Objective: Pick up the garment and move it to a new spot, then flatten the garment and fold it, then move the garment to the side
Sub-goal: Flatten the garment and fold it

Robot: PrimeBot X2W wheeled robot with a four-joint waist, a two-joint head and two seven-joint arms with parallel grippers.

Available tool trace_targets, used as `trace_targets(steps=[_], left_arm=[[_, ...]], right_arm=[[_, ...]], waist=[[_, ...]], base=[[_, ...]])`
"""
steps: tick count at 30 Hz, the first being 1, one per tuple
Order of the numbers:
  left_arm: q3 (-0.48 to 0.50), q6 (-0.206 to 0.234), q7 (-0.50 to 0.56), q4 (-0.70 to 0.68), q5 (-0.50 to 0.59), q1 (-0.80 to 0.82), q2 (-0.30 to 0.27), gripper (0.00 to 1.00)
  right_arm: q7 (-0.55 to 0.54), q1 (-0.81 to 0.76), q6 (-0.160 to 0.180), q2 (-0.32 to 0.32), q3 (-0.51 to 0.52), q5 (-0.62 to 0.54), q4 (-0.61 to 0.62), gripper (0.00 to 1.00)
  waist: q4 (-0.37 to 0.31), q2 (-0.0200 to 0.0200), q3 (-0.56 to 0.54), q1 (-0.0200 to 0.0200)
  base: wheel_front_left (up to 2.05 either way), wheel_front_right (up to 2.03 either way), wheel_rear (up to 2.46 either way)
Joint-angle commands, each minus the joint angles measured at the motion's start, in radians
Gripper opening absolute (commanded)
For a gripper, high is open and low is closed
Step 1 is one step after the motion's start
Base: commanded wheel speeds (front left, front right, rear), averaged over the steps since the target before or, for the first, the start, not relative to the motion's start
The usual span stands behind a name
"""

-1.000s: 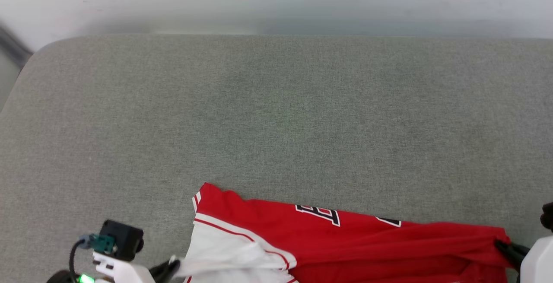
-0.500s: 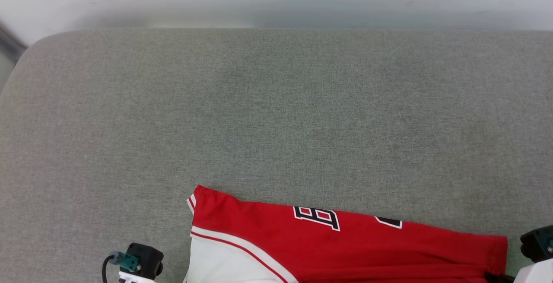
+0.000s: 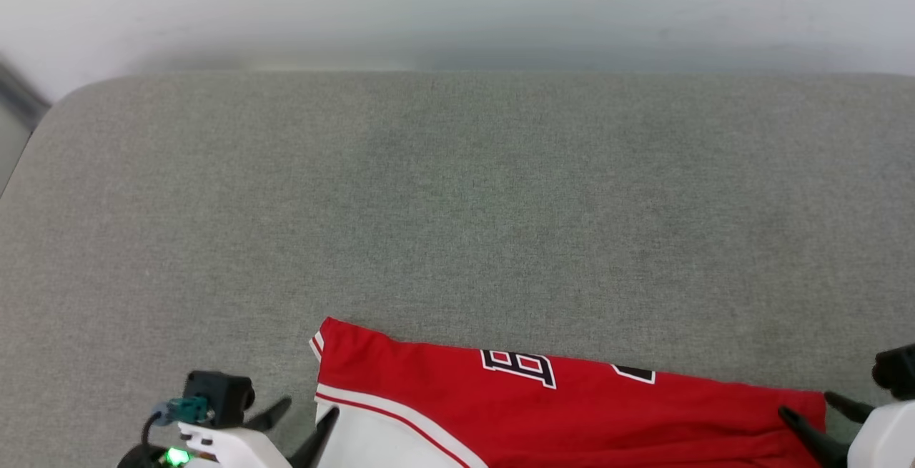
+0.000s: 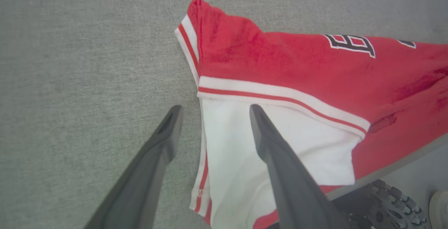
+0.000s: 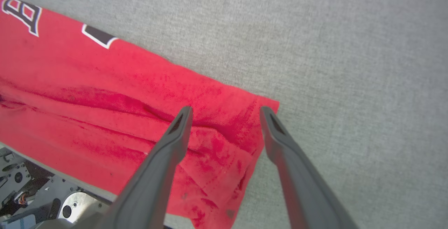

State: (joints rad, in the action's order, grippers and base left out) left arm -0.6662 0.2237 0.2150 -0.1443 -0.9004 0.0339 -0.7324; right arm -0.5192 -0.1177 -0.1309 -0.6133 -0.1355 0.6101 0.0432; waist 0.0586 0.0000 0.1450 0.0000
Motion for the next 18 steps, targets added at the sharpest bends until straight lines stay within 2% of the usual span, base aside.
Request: trace_targets(steps=[1, 4, 8, 11, 15, 18], left_arm=[[0.020, 0.011, -0.042, -0.009, 0.016, 0.016, 0.010, 1.00], [0.054, 0.048, -0.124, -0.021, 0.057, 0.012, 0.009, 1.00], [0.131, 0.097, -0.309, -0.038, 0.094, -0.008, 0.056, 1.00], [0.174, 0.157, -0.423, -0.024, 0.163, -0.026, 0.064, 1.00], [0.232, 0.216, -0.476, -0.040, 0.257, -0.041, 0.115, 1.00], [0.289, 0.216, -0.481, -0.067, 0.337, -0.054, 0.168, 1.00]], right_arm=[[-0.004, 0.013, 0.000, 0.012, 0.020, 0.015, 0.018, 1.00], [-0.024, 0.003, 0.000, 0.064, 0.092, 0.045, 0.046, 1.00], [-0.074, -0.043, 0.000, 0.153, 0.198, 0.034, 0.066, 1.00], [-0.107, -0.066, 0.000, 0.223, 0.261, 0.022, 0.077, 1.00], [-0.140, -0.092, 0.000, 0.306, 0.342, -0.021, 0.062, 1.00], [-0.156, -0.078, 0.000, 0.369, 0.394, -0.052, 0.044, 1.00]], waist=[[-0.003, 0.0000, -0.017, 0.0000], [-0.007, 0.0000, -0.037, 0.0000], [-0.007, 0.0000, -0.051, 0.0000], [-0.006, 0.0000, -0.051, 0.0000], [-0.001, 0.0000, -0.041, 0.0000], [0.007, 0.0000, -0.029, 0.0000]], base=[[0.00, 0.00, 0.00], [0.00, 0.00, 0.00], [0.00, 0.00, 0.00], [0.00, 0.00, 0.00], [0.00, 0.00, 0.00], [0.00, 0.00, 0.00]])
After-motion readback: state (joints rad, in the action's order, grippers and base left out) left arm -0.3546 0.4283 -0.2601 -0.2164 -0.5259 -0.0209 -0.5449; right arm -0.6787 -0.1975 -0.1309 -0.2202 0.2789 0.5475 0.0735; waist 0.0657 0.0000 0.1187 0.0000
